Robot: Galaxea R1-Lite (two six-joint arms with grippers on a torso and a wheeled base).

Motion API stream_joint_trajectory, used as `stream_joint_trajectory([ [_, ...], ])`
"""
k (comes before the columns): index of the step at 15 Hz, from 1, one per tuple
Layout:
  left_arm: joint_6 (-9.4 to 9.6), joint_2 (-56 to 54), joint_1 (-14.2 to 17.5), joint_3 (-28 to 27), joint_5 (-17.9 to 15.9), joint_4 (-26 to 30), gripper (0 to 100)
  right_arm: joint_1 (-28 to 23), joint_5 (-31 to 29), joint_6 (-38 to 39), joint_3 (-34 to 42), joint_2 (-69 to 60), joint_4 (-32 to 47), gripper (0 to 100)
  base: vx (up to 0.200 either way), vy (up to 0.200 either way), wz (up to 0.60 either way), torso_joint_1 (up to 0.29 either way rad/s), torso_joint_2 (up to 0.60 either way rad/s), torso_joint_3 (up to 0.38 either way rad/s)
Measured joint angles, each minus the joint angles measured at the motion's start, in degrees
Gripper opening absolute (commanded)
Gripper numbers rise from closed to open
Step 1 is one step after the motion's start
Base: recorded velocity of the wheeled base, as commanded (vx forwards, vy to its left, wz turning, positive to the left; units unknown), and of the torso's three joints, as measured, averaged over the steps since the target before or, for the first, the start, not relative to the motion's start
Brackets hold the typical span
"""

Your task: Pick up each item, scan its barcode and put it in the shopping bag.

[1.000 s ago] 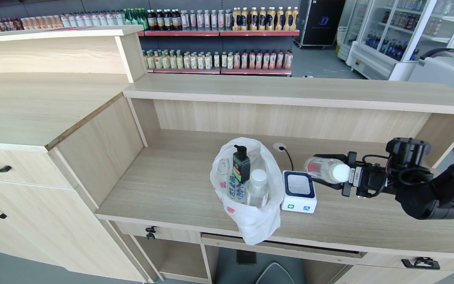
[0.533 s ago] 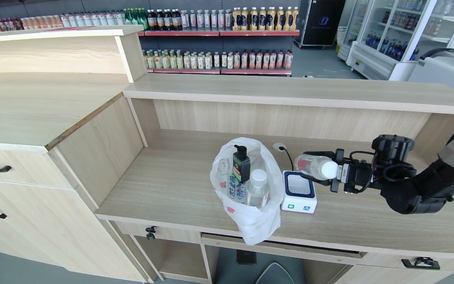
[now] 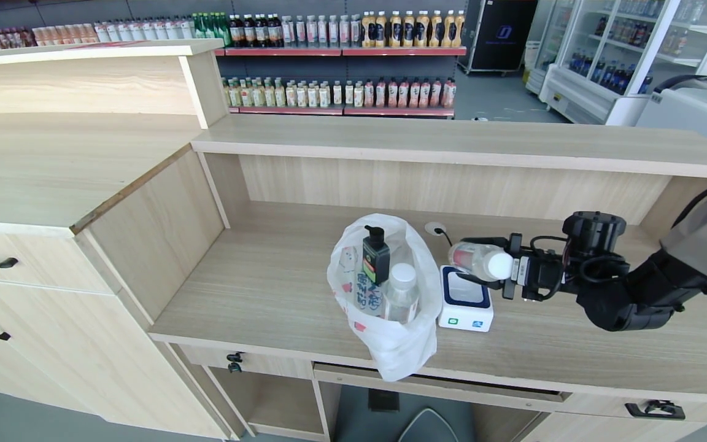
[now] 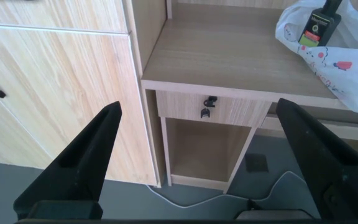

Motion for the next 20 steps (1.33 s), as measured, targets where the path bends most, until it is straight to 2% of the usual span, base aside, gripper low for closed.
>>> stream_joint_trajectory([
  [17,0.00,0.00,0.00,0.00,0.00,0.00,100,0.60,-0.11,0.26,-1.84,2.29,-0.09,0,0.000,0.000,0.00,0.000,0.00,0.000],
  [20,0.00,0.00,0.00,0.00,0.00,0.00,100,0.35,-0.27,4.77,-2.11,0.83,0.30,0,0.000,0.000,0.00,0.000,0.00,0.000],
])
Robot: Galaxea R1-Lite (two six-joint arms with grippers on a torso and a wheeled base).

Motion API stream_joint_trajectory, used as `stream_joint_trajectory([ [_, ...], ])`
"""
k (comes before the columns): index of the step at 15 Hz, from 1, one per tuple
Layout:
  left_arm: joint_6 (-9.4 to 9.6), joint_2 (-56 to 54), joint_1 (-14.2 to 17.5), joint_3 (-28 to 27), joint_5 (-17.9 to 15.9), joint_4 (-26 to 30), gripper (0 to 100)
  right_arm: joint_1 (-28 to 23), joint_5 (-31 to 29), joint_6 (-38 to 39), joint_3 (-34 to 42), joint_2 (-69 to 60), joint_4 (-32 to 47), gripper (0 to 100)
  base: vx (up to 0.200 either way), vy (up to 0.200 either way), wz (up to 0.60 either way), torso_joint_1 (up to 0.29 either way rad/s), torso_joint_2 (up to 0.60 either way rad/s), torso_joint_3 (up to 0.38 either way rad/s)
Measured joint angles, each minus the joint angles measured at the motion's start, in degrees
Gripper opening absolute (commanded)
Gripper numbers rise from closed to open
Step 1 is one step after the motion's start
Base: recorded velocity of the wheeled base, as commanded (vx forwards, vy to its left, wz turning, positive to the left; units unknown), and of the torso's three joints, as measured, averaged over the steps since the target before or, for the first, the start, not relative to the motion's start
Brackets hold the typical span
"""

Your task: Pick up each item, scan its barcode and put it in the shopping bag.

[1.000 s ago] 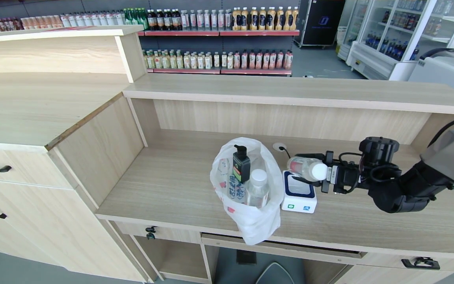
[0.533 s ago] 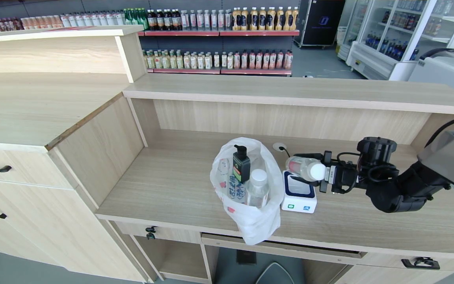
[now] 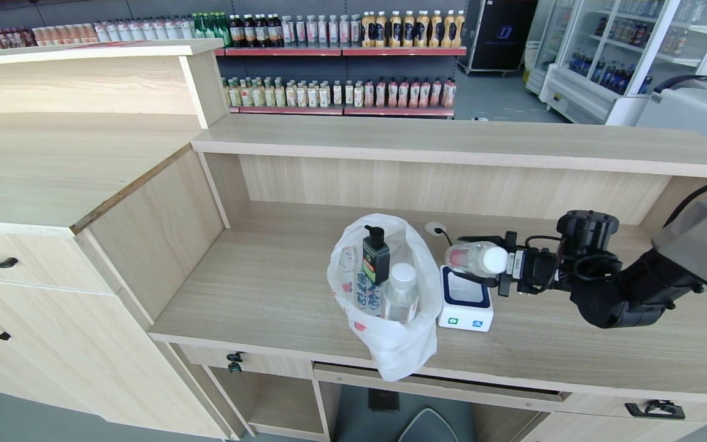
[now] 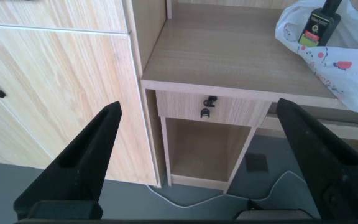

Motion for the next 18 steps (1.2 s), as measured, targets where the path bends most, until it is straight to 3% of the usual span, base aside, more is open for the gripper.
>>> stream_joint_trajectory([
  [4,0.00,0.00,0.00,0.00,0.00,-0.02,100,-1.84,-2.49,17.43,0.52,-8.63,0.24,0,0.000,0.000,0.00,0.000,0.00,0.000],
  [6,0.00,0.00,0.00,0.00,0.00,0.00,100,-3.90,-10.40,27.19,3.46,-15.46,0.51,0,0.000,0.000,0.00,0.000,0.00,0.000],
  [8,0.00,0.00,0.00,0.00,0.00,0.00,100,-5.66,-22.78,36.00,8.20,-22.75,2.43,0,0.000,0.000,0.00,0.000,0.00,0.000],
  [10,0.00,0.00,0.00,0.00,0.00,0.00,100,-6.83,-34.66,38.84,12.75,-28.56,6.40,0,0.000,0.000,0.00,0.000,0.00,0.000],
  [11,0.00,0.00,0.00,0.00,0.00,0.01,100,-7.35,-36.96,39.19,14.38,-30.73,6.68,0,0.000,0.000,0.00,0.000,0.00,0.000],
  [15,0.00,0.00,0.00,0.00,0.00,0.00,100,-8.12,-37.89,36.43,16.92,-36.16,6.49,0,0.000,0.000,0.00,0.000,0.00,0.000],
  [18,0.00,0.00,0.00,0.00,0.00,0.00,100,-7.20,-36.93,36.40,17.38,-37.60,6.45,0,0.000,0.000,0.60,0.005,0.00,-0.001],
])
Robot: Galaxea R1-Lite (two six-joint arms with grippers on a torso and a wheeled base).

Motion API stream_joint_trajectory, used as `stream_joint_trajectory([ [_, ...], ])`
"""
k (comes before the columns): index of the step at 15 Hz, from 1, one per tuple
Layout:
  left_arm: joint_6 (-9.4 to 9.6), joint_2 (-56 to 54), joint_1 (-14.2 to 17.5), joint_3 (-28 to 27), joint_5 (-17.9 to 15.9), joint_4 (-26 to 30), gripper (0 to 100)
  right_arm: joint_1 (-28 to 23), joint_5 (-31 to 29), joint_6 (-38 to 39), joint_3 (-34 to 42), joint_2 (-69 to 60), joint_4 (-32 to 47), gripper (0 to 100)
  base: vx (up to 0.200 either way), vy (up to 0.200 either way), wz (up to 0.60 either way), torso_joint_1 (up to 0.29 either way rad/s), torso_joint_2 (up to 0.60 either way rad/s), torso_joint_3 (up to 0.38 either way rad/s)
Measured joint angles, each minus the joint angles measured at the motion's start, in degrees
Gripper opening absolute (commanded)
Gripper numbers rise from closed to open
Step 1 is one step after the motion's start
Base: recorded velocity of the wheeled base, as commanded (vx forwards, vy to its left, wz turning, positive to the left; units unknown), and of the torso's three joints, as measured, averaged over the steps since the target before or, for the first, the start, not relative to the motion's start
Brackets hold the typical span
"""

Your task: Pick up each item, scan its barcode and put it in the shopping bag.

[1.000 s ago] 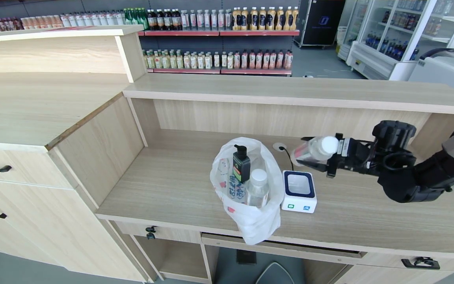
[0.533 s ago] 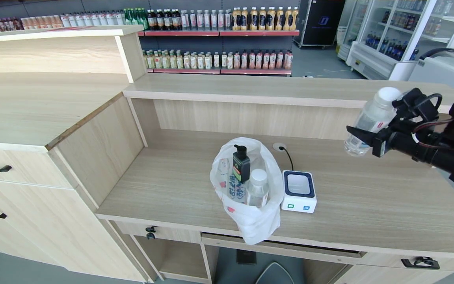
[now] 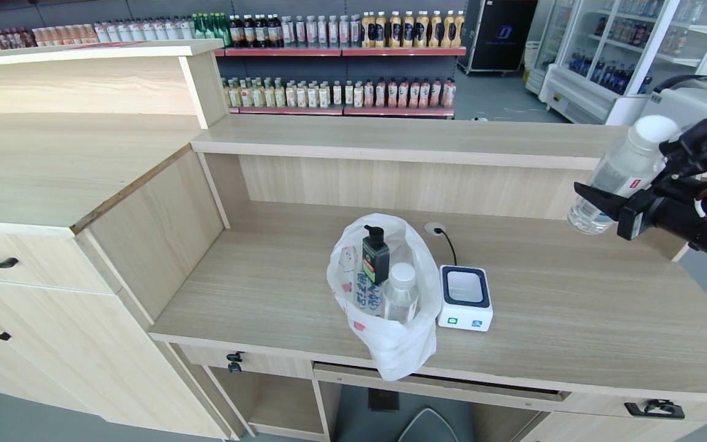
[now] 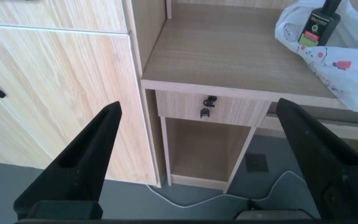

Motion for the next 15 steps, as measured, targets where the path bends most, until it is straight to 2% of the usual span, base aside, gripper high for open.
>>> stream_joint_trajectory([
  [2,0.00,0.00,-0.02,0.00,0.00,-0.02,100,2.17,-0.44,0.55,0.00,-0.39,-0.55,0,0.000,0.000,0.60,0.002,0.00,0.002],
  [8,0.00,0.00,0.02,0.00,0.00,0.00,100,9.17,-0.63,13.28,0.59,1.49,0.67,0,0.000,0.000,0.00,0.000,0.00,0.000],
  [15,0.00,0.00,-0.05,0.00,0.00,0.01,100,11.68,0.76,17.19,0.74,9.29,0.04,0,0.000,0.000,0.00,0.000,0.00,0.000],
])
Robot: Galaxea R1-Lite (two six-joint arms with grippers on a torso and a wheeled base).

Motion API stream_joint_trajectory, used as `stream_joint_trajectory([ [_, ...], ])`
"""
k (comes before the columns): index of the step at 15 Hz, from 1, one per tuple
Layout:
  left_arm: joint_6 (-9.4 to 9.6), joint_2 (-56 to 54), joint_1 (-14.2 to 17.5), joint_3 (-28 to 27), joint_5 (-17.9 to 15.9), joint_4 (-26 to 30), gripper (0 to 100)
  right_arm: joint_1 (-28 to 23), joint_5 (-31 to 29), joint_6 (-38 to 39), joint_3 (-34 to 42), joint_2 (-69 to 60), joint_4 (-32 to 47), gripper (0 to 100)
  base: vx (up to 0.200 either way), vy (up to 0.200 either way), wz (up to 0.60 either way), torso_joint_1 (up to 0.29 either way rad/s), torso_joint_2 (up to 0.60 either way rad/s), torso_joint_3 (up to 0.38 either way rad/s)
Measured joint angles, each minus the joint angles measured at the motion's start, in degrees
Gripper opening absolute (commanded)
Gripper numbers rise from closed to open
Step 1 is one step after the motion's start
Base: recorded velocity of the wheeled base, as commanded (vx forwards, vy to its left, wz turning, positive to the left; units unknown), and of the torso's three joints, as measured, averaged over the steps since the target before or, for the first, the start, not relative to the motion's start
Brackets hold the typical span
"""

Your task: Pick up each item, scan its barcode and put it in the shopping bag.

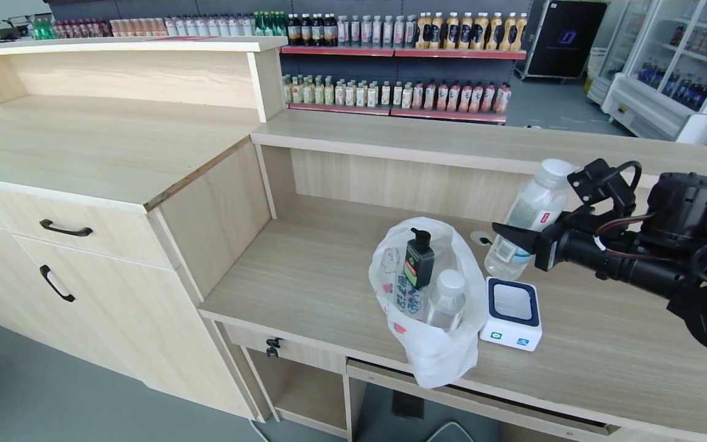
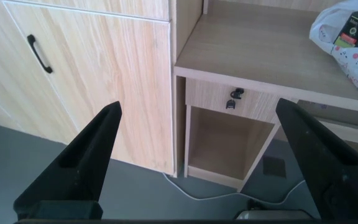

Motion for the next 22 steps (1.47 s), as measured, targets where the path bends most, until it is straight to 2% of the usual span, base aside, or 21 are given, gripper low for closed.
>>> stream_joint_trajectory([
  [4,0.00,0.00,0.05,0.00,0.00,-0.01,100,1.51,3.16,-0.02,0.59,2.69,-0.69,0,0.000,0.000,0.00,0.000,0.00,0.000],
  [10,0.00,0.00,0.02,0.00,0.00,-0.01,100,3.61,3.23,-0.24,0.77,9.03,-9.64,0,0.000,0.000,0.00,0.000,0.00,0.000],
  [22,0.00,0.00,0.05,0.00,0.00,-0.01,100,5.53,3.32,-0.24,0.22,18.71,-15.99,0,0.000,0.000,0.00,0.000,0.00,0.000],
])
